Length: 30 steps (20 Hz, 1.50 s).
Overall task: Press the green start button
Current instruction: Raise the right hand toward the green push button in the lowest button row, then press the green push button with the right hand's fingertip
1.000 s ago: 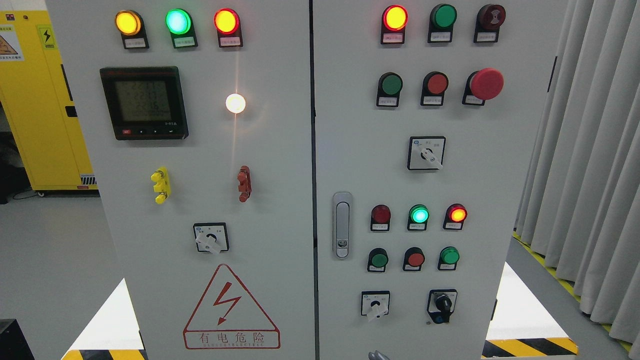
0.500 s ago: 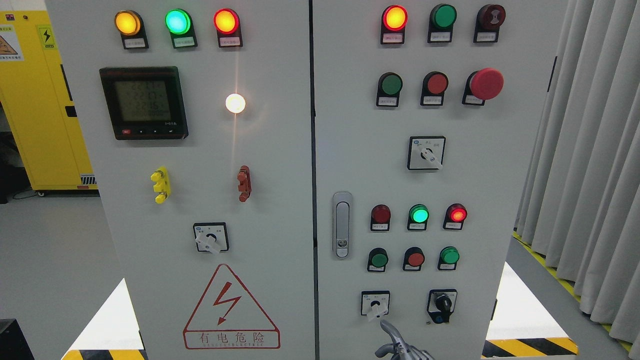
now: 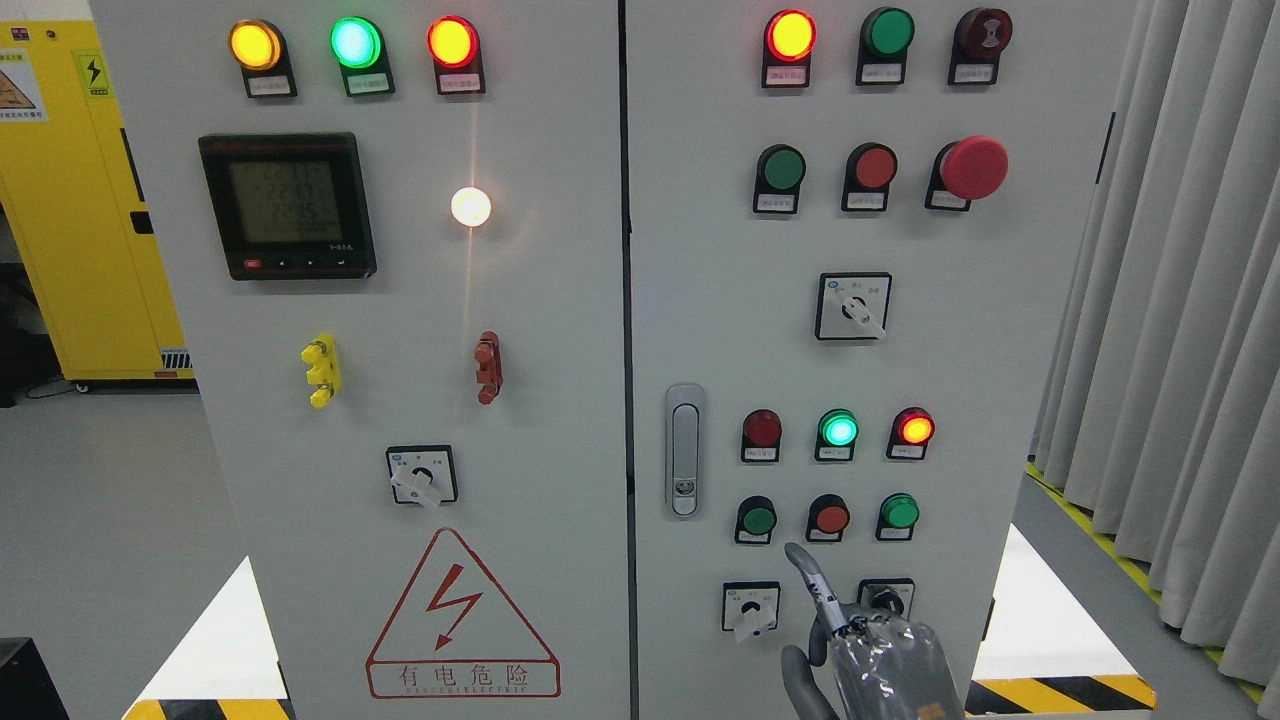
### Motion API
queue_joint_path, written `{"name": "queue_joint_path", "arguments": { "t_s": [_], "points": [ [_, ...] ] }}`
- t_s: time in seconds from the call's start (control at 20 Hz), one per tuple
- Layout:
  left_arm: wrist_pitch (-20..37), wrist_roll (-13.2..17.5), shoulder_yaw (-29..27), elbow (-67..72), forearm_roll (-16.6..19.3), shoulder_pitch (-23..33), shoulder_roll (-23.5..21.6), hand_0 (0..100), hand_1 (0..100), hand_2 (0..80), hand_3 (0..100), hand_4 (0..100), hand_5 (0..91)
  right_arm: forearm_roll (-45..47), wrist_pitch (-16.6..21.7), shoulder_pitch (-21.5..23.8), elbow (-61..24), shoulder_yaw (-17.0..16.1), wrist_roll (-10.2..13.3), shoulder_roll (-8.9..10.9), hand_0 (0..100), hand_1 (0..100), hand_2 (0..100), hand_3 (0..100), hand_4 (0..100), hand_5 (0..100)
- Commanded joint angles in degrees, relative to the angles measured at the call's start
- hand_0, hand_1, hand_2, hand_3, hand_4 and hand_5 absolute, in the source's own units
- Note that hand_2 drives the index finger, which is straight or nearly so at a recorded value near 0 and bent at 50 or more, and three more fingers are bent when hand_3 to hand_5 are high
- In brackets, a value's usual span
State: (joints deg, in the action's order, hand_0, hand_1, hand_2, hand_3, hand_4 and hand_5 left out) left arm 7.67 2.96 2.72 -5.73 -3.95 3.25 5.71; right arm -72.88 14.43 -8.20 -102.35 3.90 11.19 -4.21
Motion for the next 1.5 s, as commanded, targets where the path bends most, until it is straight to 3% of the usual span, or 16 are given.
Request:
{"name": "queue_joint_path", "arguments": {
  "t_s": [0.0, 0.35, 1.45],
  "points": [
    [0.0, 0.0, 0.0, 0.0, 0.0, 0.0, 0.0, 12, 56, 0.0, 0, 0, 0.0, -2.4, -1.7, -3.8, 5.3, 0.6, -0.4, -0.1, 65, 97, 0, 90, 93, 100],
    [0.0, 0.0, 0.0, 0.0, 0.0, 0.0, 0.0, 12, 56, 0.0, 0, 0, 0.0, -2.4, -2.2, -4.0, 5.8, 2.3, -0.4, -0.1, 69, 97, 0, 90, 93, 100],
    [0.0, 0.0, 0.0, 0.0, 0.0, 0.0, 0.0, 12, 56, 0.0, 0, 0, 0.0, -1.8, -2.3, -6.3, 10.2, 2.3, -0.6, -0.1, 77, 98, 0, 91, 94, 100]
  ]
}}
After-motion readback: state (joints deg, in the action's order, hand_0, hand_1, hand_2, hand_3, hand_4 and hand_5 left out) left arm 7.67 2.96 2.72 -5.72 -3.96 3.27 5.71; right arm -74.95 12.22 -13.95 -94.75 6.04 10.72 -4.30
